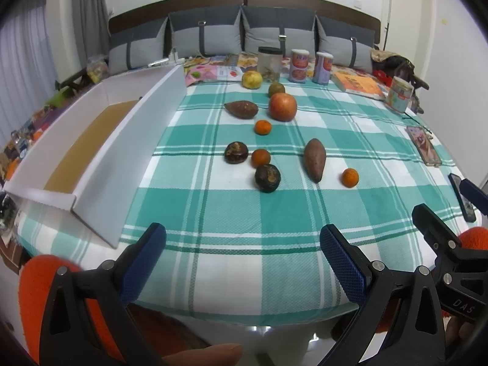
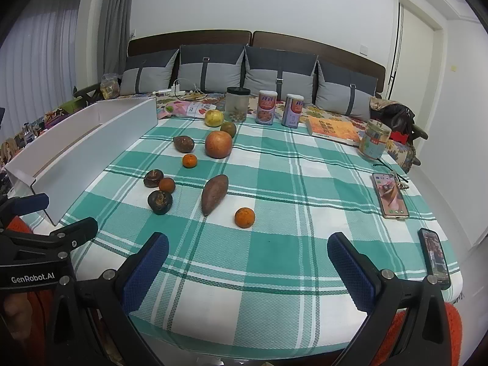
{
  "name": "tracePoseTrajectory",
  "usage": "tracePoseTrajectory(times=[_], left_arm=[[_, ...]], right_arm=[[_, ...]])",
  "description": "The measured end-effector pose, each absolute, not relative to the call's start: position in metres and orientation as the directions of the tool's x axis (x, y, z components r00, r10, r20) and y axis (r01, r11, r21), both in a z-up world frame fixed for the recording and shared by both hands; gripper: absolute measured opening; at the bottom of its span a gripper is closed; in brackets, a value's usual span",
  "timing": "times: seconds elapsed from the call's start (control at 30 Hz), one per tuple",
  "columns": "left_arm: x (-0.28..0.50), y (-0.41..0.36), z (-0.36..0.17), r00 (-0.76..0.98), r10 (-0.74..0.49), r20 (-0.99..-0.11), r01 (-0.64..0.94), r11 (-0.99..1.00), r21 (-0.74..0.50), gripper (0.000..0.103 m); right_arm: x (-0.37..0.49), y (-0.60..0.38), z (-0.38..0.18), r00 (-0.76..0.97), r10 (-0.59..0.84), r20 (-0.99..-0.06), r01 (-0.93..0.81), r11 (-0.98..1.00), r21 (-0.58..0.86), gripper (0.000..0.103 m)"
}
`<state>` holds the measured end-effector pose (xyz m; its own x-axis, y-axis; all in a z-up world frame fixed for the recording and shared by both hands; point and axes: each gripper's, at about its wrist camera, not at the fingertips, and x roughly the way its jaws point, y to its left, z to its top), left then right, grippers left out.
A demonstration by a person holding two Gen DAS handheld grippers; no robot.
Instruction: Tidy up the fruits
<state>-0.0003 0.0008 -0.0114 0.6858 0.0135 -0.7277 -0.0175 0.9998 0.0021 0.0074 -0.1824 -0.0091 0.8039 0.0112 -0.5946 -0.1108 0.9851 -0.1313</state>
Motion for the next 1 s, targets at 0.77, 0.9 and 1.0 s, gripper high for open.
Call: tracePoseTrajectory(times=[0.77, 0.9, 1.0], left_arm=[[0.045, 0.011, -0.057, 0.584, -0.009, -0.812, -0.030, 0.999, -0.032, 0.102], [0.077, 0.005, -0.081, 0.545, -0.018, -0.838, -0.019, 0.999, -0.033, 0.102], [0.092, -0.001, -0.096, 0.539, 0.005, -0.842, -0.011, 1.000, -0.001, 0.102]], right_arm=[[0.048, -0.196, -0.048, 0.730, 0.039, -0.682, -0.104, 0.993, -0.055, 0.103], [0.074, -0.204, -0.073, 0.677, 0.044, -0.735, -0.086, 0.996, -0.019, 0.103], [0.085, -0.206, -0.089, 0.655, 0.027, -0.755, -0.083, 0.996, -0.037, 0.103]])
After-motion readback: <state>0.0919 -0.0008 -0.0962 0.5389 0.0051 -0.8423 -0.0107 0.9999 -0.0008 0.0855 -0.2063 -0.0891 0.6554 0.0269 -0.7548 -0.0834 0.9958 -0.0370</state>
